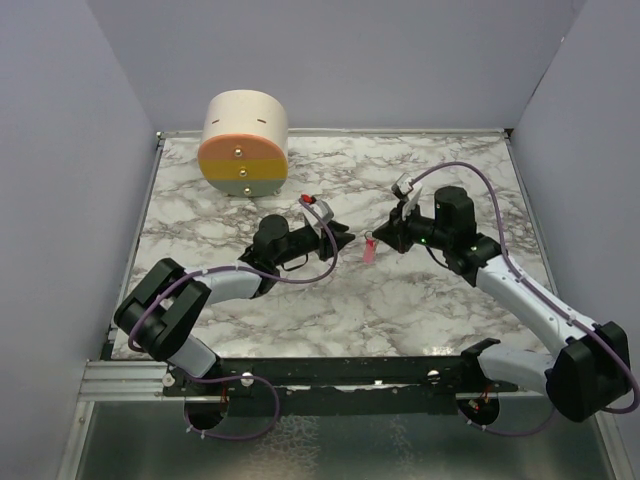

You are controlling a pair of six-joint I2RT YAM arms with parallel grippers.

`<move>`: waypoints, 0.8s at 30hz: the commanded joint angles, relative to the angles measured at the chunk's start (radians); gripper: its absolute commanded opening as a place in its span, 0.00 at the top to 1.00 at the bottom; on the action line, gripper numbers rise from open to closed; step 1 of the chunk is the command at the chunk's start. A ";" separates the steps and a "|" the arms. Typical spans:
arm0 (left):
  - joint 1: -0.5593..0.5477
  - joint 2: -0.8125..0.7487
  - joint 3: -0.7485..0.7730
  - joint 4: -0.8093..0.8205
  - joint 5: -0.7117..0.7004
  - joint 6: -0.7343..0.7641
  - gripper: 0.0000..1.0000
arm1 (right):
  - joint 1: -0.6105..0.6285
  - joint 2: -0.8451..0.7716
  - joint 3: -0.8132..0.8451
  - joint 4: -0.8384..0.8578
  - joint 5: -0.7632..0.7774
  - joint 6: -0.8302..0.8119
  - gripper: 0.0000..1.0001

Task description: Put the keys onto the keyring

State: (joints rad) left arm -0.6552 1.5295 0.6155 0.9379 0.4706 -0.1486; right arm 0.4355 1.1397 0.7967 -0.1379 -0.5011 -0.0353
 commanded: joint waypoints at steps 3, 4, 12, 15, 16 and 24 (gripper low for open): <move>-0.012 -0.013 0.045 -0.065 -0.044 0.095 0.67 | 0.000 0.024 0.041 -0.036 -0.011 -0.041 0.99; -0.015 -0.014 0.046 -0.068 -0.044 0.105 0.67 | 0.000 0.029 0.044 -0.039 -0.013 -0.042 0.99; -0.062 -0.006 0.081 -0.120 -0.040 0.185 0.67 | 0.000 0.057 0.056 -0.053 -0.043 -0.051 0.99; -0.066 0.007 0.095 -0.133 -0.002 0.197 0.67 | 0.000 0.056 0.055 -0.051 -0.049 -0.055 0.99; -0.066 0.011 0.100 -0.135 0.010 0.199 0.67 | 0.000 0.057 0.056 -0.051 -0.052 -0.057 0.99; -0.067 0.041 0.133 -0.162 0.070 0.213 0.68 | 0.000 0.071 0.063 -0.048 -0.089 -0.070 0.99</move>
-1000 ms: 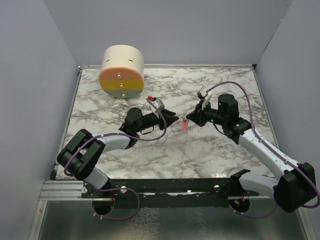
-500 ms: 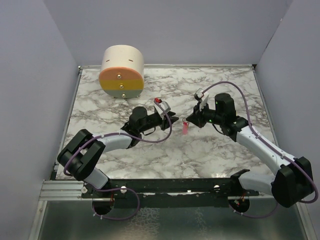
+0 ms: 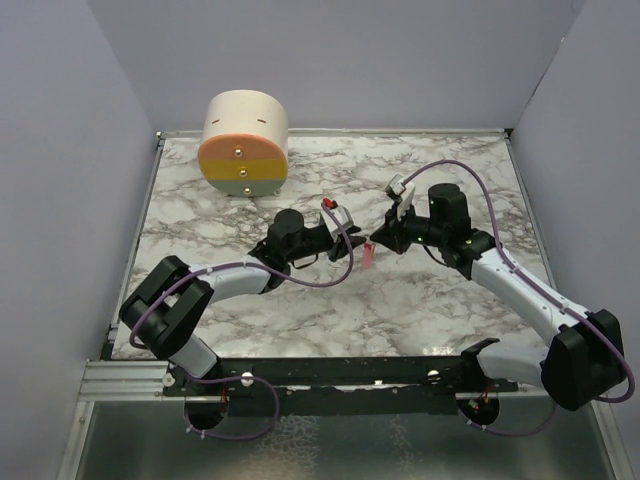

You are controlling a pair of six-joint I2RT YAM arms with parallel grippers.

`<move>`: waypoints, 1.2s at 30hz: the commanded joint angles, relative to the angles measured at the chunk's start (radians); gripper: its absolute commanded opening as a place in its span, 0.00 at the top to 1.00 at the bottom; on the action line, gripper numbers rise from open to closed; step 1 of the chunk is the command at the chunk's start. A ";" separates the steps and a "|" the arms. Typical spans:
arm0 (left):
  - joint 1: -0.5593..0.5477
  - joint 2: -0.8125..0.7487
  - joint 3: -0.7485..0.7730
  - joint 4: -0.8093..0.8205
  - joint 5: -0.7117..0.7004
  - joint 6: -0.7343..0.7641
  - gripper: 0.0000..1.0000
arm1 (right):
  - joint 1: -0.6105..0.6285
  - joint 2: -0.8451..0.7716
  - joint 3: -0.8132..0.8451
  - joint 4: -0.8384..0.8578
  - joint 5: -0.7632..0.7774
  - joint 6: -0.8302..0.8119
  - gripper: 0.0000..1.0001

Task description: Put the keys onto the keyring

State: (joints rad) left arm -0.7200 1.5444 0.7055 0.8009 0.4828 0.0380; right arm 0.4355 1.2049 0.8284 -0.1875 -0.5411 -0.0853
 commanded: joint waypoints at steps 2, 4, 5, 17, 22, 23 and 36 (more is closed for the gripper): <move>-0.002 0.034 0.053 -0.035 0.064 0.028 0.68 | 0.000 0.004 0.031 0.003 -0.056 -0.023 0.99; -0.005 0.043 0.059 -0.039 0.067 0.030 0.68 | 0.000 0.007 0.030 0.005 -0.063 -0.024 0.99; -0.004 0.046 0.064 -0.039 0.068 0.031 0.68 | 0.000 0.007 0.030 0.005 -0.070 -0.024 0.99; -0.010 0.069 0.094 -0.061 0.093 0.040 0.83 | 0.002 0.018 0.031 0.003 -0.089 -0.030 0.99; -0.013 0.069 0.092 -0.060 0.103 0.042 0.91 | 0.002 0.022 0.032 0.003 -0.089 -0.030 0.99; -0.014 0.070 0.092 -0.061 0.103 0.042 0.93 | 0.002 0.022 0.031 0.003 -0.089 -0.031 0.99; -0.031 0.050 0.077 -0.062 0.042 0.012 1.00 | 0.001 0.008 0.016 0.017 -0.071 -0.010 0.99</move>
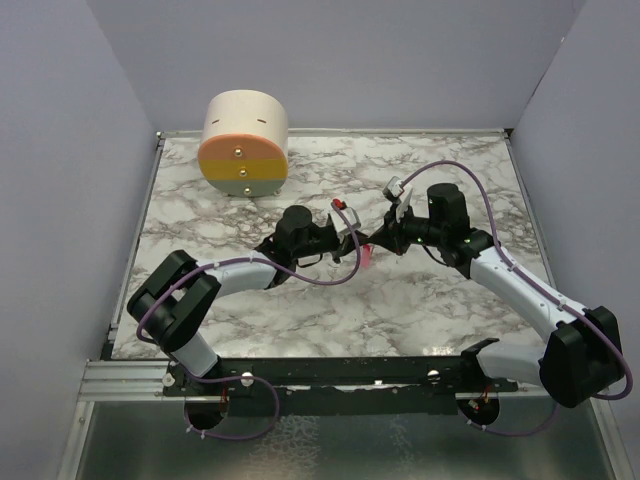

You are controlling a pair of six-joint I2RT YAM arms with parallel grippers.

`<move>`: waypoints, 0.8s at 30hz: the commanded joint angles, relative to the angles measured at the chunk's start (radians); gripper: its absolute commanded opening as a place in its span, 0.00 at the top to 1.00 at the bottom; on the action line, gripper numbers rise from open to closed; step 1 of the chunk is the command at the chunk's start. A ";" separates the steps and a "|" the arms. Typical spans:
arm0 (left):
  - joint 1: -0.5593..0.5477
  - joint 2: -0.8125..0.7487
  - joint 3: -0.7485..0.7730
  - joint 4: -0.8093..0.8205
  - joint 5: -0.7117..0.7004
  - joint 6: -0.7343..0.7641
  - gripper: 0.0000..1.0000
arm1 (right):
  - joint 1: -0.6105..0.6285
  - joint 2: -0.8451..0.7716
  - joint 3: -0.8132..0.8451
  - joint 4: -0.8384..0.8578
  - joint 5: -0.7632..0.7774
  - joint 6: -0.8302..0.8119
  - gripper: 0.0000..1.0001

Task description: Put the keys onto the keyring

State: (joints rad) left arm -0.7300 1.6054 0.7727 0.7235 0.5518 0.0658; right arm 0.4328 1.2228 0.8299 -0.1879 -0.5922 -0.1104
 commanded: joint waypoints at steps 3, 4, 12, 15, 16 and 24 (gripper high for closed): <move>-0.025 -0.016 0.004 0.016 -0.069 -0.035 1.00 | 0.004 -0.019 0.006 0.029 -0.005 0.029 0.92; -0.026 -0.017 0.003 0.017 -0.080 -0.040 1.00 | 0.004 -0.021 0.004 0.035 0.002 0.035 0.91; -0.028 -0.030 0.007 0.022 -0.158 -0.082 1.00 | 0.003 -0.067 -0.028 0.087 0.035 0.071 0.74; -0.026 -0.039 0.005 0.022 -0.173 -0.094 1.00 | 0.004 -0.097 -0.043 0.105 0.076 0.087 0.74; -0.026 -0.043 0.004 0.021 -0.173 -0.096 1.00 | 0.003 -0.108 -0.047 0.108 0.089 0.089 0.74; -0.008 -0.102 -0.018 0.021 -0.147 -0.128 1.00 | 0.003 -0.188 -0.111 0.165 0.201 0.119 0.73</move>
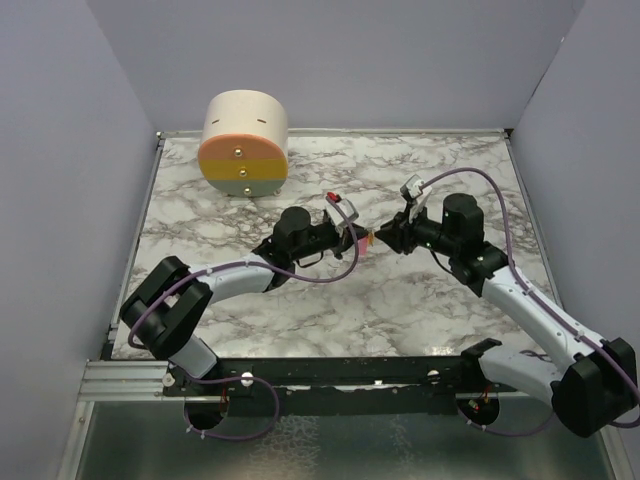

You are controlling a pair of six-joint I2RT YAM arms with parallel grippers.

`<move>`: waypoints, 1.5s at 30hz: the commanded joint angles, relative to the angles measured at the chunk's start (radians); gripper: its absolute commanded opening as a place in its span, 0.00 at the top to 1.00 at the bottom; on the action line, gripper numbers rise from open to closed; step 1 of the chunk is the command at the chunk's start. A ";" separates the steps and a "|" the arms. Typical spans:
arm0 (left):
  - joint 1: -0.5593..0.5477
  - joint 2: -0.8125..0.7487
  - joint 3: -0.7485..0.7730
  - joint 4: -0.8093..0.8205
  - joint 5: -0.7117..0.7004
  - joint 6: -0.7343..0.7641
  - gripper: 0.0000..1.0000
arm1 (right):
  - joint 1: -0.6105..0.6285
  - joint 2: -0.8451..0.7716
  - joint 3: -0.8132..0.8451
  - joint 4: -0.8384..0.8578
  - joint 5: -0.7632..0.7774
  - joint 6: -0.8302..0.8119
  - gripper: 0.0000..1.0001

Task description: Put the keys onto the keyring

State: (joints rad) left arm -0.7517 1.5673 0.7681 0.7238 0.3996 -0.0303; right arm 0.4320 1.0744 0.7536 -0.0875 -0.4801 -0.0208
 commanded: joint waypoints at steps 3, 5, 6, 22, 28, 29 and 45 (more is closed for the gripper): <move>0.026 -0.084 -0.015 0.021 0.042 -0.056 1.00 | 0.004 -0.065 -0.066 0.089 0.098 0.040 0.72; 0.031 -0.097 -0.014 0.022 0.055 -0.068 1.00 | 0.004 -0.075 -0.086 0.109 0.088 0.034 0.71; 0.032 -0.100 -0.013 0.021 0.065 -0.072 1.00 | 0.004 -0.078 -0.093 0.118 0.077 0.037 0.70; 0.032 -0.112 0.008 0.021 0.131 -0.110 1.00 | 0.005 -0.027 -0.101 0.198 -0.004 0.076 0.68; 0.032 -0.110 0.017 0.022 0.140 -0.113 1.00 | 0.005 -0.012 -0.099 0.212 -0.018 0.079 0.68; 0.032 -0.110 0.019 0.022 0.141 -0.114 1.00 | 0.005 -0.011 -0.100 0.213 -0.018 0.080 0.68; 0.031 -0.109 0.038 0.021 0.144 -0.125 1.00 | 0.016 0.018 -0.095 0.224 -0.033 0.085 0.68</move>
State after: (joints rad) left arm -0.7200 1.4906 0.7712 0.7235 0.5106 -0.1432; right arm 0.4393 1.0866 0.6495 0.0868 -0.4957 0.0555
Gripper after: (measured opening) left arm 0.014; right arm 0.321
